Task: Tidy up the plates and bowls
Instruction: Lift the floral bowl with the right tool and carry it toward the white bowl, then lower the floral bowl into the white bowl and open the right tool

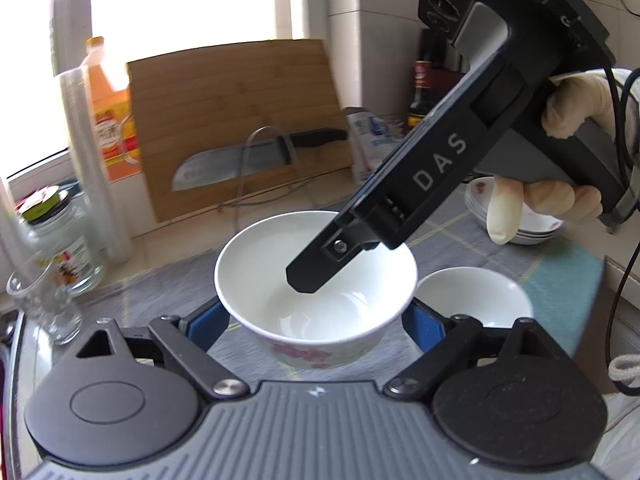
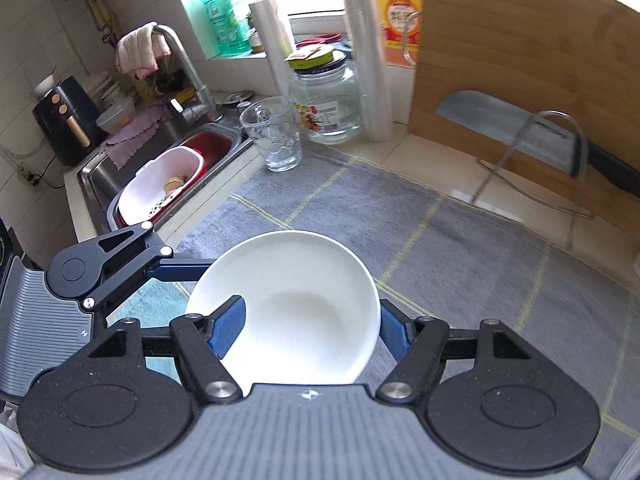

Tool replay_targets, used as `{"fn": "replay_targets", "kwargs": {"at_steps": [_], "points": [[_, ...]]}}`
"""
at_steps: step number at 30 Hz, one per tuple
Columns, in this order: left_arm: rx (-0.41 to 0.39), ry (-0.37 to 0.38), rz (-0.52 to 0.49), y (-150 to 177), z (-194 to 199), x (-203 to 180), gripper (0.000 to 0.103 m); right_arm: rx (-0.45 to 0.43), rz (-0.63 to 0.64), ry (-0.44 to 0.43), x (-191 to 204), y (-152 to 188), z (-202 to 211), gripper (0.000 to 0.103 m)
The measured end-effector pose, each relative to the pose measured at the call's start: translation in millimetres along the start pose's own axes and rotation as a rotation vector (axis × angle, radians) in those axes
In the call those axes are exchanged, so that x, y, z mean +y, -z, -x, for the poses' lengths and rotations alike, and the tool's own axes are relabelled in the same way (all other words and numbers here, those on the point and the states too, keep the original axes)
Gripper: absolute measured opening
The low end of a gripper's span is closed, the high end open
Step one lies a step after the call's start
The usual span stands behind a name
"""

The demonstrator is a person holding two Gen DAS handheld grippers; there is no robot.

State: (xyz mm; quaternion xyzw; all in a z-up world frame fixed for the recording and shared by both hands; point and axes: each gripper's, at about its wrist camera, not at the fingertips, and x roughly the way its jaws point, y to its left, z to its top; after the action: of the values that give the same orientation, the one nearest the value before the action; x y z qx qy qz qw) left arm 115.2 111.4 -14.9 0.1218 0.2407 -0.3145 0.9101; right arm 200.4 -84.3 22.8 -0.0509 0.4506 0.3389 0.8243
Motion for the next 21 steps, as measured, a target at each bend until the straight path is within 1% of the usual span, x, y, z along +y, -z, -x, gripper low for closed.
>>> {"fn": "replay_targets", "kwargs": {"at_steps": [2,11,14,15,21], "points": [[-0.017,0.019,-0.012,-2,-2,-9,0.092,-0.013,-0.014,0.017,-3,8,11,0.076],[-0.012,0.128,-0.046,-10,-20,-49,0.092,-0.031,-0.100,0.103,-22,47,44,0.076],[0.000,0.160,-0.056,-10,-27,-60,0.092,-0.032,-0.128,0.123,-28,59,51,0.076],[0.014,0.182,-0.057,-10,-29,-64,0.092,-0.032,-0.136,0.130,-30,63,52,0.076],[0.063,0.229,-0.058,-8,-42,-76,0.092,-0.014,-0.169,0.145,-37,79,53,0.076]]}}
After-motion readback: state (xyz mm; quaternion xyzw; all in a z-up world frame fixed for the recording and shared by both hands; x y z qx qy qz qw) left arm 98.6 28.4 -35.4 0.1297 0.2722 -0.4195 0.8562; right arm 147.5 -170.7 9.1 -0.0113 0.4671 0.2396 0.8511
